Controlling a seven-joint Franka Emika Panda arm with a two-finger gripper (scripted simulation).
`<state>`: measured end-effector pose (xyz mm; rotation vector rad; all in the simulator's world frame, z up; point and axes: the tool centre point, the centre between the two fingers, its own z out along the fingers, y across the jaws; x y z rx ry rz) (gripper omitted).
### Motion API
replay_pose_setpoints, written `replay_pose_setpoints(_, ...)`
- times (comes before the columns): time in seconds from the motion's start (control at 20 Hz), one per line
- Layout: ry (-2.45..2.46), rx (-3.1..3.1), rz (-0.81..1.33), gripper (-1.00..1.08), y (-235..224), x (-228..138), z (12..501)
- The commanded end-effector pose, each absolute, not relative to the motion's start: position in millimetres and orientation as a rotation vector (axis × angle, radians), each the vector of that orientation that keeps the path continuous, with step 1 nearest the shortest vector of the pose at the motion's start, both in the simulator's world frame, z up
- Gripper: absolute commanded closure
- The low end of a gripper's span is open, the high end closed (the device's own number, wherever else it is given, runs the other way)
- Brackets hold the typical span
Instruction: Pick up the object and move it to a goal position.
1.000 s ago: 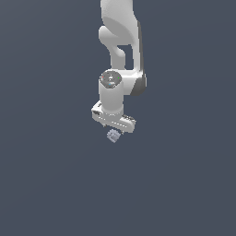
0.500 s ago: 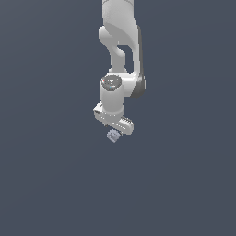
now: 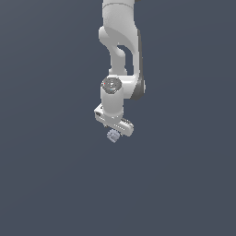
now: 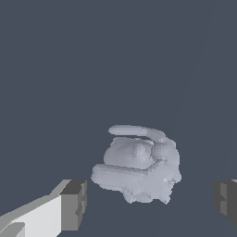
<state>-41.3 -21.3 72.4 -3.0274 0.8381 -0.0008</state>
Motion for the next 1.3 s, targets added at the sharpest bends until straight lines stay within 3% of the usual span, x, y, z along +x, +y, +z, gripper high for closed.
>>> replay_pose_setpoints(0.0,0.840,-3.027,0.001,-0.92,-21.5,-42.2,61.7)
replay_pose_setpoints(0.5,0.844,-3.026,0.000,-0.92,-21.2,-41.9,32.3)
replay_pose_setpoints(0.55,0.844,-3.026,0.000,1.08,-21.2,-41.9,32.3)
replay_pose_setpoints(1.25,0.842,-3.026,0.000,1.08,-22.9,-42.9,36.8)
